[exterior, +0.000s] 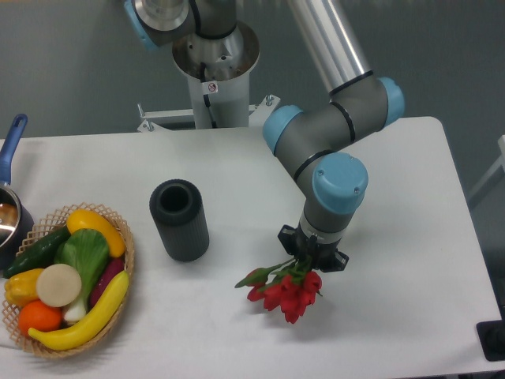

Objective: Place the flowers on the table
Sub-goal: 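Lower the held red tulips toward the table surface with the gripper, then open the gripper to release the tulips onto the table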

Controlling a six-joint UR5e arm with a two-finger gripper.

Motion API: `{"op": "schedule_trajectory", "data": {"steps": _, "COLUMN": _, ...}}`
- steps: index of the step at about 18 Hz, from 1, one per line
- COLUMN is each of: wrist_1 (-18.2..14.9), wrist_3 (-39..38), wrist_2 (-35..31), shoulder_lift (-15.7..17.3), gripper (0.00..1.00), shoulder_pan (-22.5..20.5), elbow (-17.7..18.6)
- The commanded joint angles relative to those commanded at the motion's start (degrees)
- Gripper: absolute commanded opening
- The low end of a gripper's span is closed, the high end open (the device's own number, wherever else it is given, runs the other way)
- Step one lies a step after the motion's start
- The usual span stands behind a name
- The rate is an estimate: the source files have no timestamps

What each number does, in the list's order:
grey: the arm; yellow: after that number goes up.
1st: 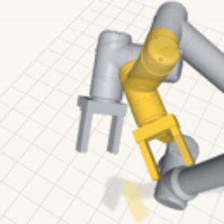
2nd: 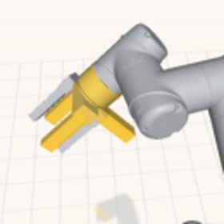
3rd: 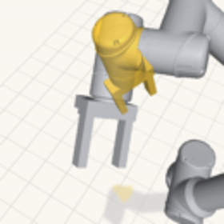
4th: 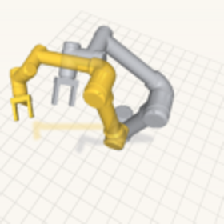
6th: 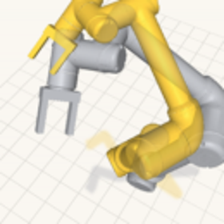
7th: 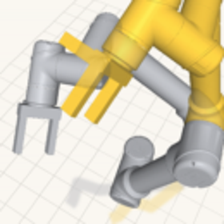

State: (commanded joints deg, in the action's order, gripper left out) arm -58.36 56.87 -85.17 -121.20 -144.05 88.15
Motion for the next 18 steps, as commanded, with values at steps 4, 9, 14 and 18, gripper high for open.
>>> {"op": "schedule_trajectory", "data": {"steps": 4, "wrist_1": 0.61, "wrist_3": -0.09, "wrist_2": -0.26, "shoulder_lift": -0.62, "gripper": 0.34, "shoulder_pan": 0.09, "elbow": 0.0}}
{"op": "schedule_trajectory", "data": {"steps": 9, "wrist_1": 1.67, "wrist_3": -0.09, "wrist_2": -0.44, "shoulder_lift": -0.79, "gripper": 0.42, "shoulder_pan": 0.7, "elbow": 0.09}}
{"op": "schedule_trajectory", "data": {"steps": 14, "wrist_1": 1.76, "wrist_3": -0.09, "wrist_2": -0.35, "shoulder_lift": -0.53, "gripper": 0.69, "shoulder_pan": 0.79, "elbow": 0.18}}
{"op": "schedule_trajectory", "data": {"steps": 18, "wrist_1": 1.85, "wrist_3": -0.09, "wrist_2": -0.18, "shoulder_lift": 0.52, "gripper": 1.0, "shoulder_pan": 0.79, "elbow": 1.23}}
